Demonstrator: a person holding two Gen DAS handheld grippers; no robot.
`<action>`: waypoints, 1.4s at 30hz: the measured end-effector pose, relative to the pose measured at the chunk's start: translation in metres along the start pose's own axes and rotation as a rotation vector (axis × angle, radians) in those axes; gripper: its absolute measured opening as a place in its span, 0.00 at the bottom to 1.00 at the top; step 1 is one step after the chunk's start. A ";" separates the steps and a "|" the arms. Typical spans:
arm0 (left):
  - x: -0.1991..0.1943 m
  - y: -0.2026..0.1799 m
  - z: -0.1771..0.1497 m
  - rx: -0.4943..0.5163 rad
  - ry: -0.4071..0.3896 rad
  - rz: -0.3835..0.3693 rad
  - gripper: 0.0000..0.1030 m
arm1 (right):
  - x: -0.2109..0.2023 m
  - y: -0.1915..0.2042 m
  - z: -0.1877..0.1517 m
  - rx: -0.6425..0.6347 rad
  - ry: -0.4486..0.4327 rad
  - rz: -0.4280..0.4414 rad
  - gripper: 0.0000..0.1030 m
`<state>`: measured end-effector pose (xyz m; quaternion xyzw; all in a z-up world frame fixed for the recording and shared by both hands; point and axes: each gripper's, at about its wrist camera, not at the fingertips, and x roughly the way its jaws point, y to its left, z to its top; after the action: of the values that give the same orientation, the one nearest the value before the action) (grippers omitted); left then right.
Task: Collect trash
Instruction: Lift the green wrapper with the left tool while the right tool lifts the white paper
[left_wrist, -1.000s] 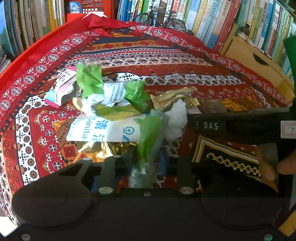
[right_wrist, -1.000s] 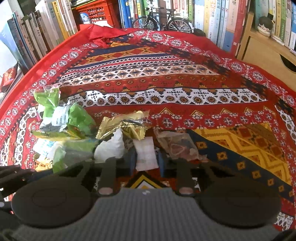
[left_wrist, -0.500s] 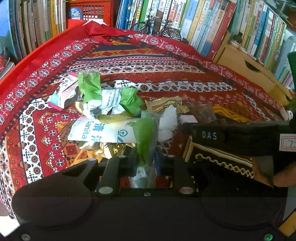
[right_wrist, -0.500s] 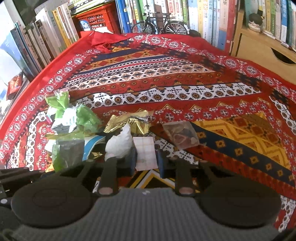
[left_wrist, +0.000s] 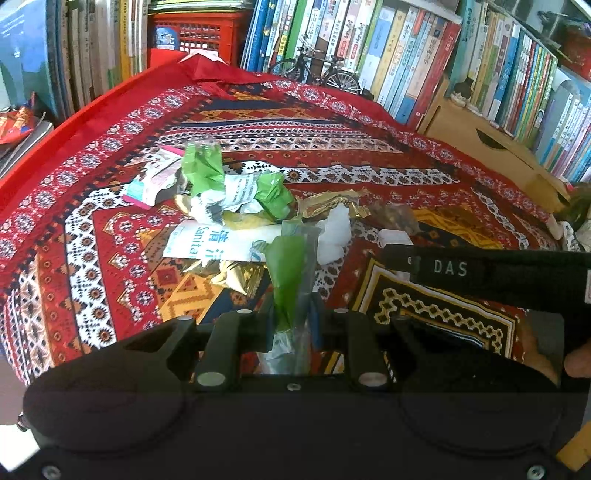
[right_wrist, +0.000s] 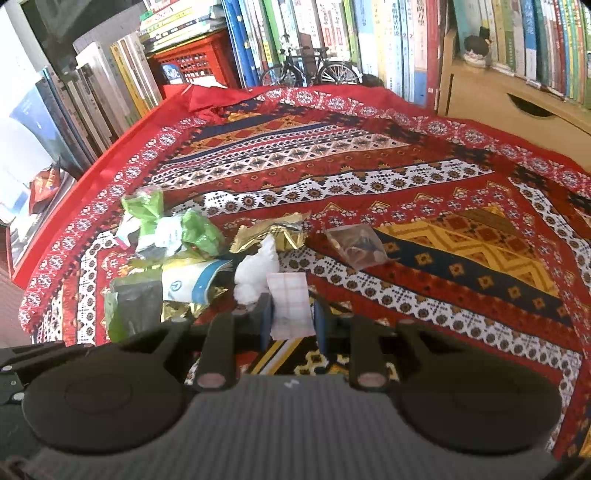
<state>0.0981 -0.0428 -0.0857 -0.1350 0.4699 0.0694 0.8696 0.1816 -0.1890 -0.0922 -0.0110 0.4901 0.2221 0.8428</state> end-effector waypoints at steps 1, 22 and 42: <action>-0.004 0.001 -0.001 0.000 -0.003 0.001 0.17 | -0.003 0.001 -0.002 -0.002 -0.004 0.000 0.28; -0.087 0.037 -0.061 -0.006 -0.048 0.004 0.17 | -0.072 0.057 -0.073 -0.028 -0.046 -0.016 0.28; -0.143 0.088 -0.135 -0.022 -0.047 0.060 0.17 | -0.094 0.119 -0.151 -0.052 0.003 0.060 0.28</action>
<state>-0.1105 0.0018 -0.0514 -0.1287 0.4524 0.1037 0.8764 -0.0281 -0.1516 -0.0686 -0.0184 0.4854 0.2599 0.8346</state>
